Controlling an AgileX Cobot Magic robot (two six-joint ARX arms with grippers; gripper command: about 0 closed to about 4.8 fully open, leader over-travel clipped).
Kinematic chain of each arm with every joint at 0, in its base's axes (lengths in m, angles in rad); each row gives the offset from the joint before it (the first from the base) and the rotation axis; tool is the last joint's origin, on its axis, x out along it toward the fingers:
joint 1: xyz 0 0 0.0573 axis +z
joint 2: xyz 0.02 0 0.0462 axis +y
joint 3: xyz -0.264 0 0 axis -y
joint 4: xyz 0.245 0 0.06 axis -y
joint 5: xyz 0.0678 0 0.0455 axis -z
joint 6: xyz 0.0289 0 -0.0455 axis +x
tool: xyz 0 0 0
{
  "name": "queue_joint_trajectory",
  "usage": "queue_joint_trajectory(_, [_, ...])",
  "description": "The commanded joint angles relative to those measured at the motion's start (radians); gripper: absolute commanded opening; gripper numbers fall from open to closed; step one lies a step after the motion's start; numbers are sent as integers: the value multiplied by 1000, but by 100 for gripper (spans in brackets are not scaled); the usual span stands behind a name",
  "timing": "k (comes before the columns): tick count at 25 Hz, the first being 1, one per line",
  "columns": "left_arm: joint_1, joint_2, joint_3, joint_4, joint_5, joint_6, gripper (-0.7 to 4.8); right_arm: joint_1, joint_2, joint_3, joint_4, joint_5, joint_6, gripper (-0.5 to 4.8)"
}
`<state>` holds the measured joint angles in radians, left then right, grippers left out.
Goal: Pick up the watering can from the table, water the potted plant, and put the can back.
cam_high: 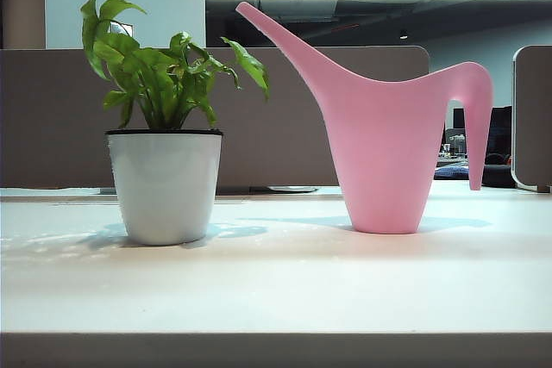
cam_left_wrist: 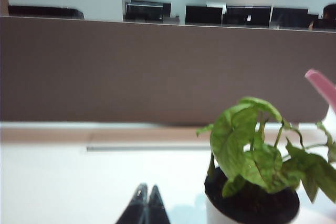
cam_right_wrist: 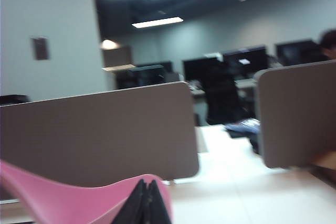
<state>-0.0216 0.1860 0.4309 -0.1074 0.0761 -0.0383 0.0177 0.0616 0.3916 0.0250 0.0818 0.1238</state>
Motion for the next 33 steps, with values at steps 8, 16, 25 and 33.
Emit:
queue_joint_trajectory(8, [-58,436,335,-94,161,8,-5,1,416,309,-119,7,-46,-4])
queue_joint_trajectory(16, [-261,523,451,-232,132,88,-5,6,711,474,-237,1,-128,-4])
queue_joint_trajectory(25, [-277,585,464,-234,149,4,-5,6,924,476,-228,-92,-135,11])
queue_joint_trajectory(33, [-277,608,464,-214,147,5,-5,5,1114,474,-133,-108,-135,226])
